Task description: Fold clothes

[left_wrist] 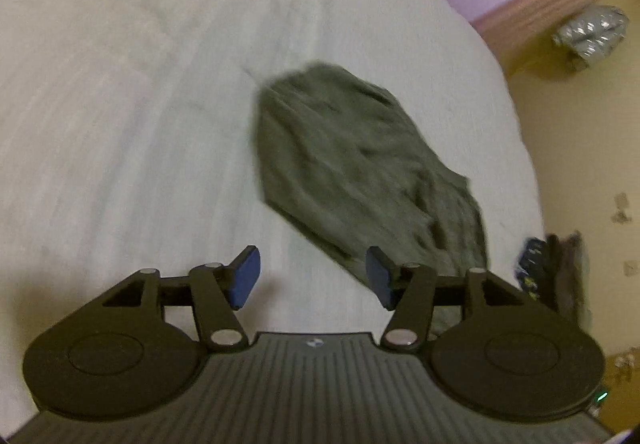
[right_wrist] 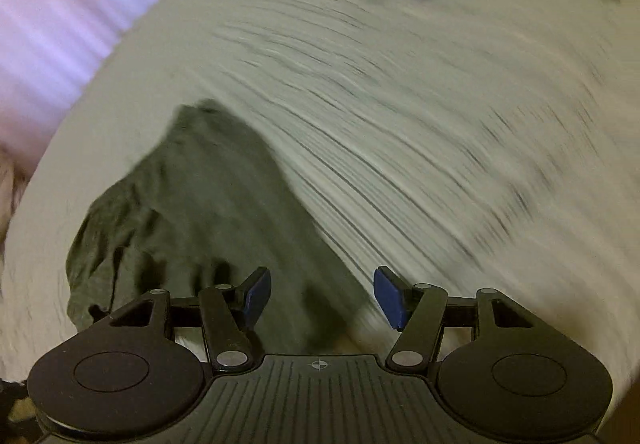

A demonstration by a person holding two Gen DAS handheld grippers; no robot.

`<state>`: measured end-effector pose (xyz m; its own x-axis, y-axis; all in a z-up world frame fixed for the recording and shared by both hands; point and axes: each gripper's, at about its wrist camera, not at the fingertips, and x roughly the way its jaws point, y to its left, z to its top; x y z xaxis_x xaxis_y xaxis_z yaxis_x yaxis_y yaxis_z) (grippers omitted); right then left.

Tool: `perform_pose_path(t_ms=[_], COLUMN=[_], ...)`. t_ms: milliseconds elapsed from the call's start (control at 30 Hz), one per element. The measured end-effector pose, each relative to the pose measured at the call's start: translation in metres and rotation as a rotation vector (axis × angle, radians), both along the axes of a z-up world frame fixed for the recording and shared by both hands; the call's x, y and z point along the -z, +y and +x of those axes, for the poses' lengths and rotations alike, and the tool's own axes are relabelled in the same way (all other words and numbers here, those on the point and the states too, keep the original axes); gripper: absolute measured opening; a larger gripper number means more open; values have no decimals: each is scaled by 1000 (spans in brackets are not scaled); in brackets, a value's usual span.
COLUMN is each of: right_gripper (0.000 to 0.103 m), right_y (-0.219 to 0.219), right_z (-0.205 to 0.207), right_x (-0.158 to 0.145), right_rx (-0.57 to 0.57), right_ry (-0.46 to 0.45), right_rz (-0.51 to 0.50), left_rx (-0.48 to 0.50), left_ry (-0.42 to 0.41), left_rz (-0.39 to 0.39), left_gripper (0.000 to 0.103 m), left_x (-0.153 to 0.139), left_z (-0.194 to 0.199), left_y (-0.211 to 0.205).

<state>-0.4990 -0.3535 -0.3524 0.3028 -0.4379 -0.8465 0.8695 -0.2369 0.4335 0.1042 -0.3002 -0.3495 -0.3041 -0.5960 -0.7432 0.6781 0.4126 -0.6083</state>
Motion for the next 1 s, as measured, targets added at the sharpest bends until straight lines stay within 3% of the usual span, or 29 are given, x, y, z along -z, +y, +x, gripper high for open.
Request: perform_pose_path(t_ms=[133, 233, 267, 300, 333, 367, 400, 500, 600, 667, 833, 867, 933, 967, 1000], right_gripper=[61, 61, 60, 60, 55, 18, 8, 2, 2, 2, 3, 7, 39, 71, 73], right_y=[17, 18, 17, 17, 17, 17, 16, 13, 10, 5, -6, -5, 1, 5, 9], right_z=[-19, -21, -20, -19, -20, -21, -23, -27, -32, -34, -38, -38, -39, -38, -37], right_x=[29, 43, 48, 50, 49, 47, 45, 31, 7, -6, -4, -2, 2, 4, 5], right_rx=[149, 227, 249, 257, 251, 246, 234, 173, 105, 78, 67, 70, 86, 101, 119], right_ry=[-181, -267, -284, -282, -271, -261, -251, -223, -165, -117, -33, -29, -48, -67, -102], right_rz=[59, 69, 63, 58, 56, 55, 49, 16, -46, -74, 2, 16, 26, 29, 25], left_rx=[-19, -66, -79, -91, -94, -90, -85, -52, -22, -11, -52, -66, -95, -106, -117], left_ry=[74, 120, 133, 146, 159, 177, 194, 208, 149, 88, -204, -242, -165, -117, -69], left_rz=[10, 48, 61, 75, 80, 82, 75, 12, -46, -28, 231, 269, 234, 211, 188], left_gripper=[64, 63, 59, 41, 23, 1, 0, 0, 0, 0, 0, 2, 23, 34, 36], left_x=[17, 40, 45, 54, 62, 66, 65, 43, 4, -13, -18, -17, -11, -8, -4], left_z=[-21, -29, -28, -27, -26, -24, -20, 4, 40, 64, 99, 100, 86, 77, 67], left_y=[-29, -52, -56, -59, -60, -59, -55, -27, 19, 50, 103, 109, 113, 113, 114])
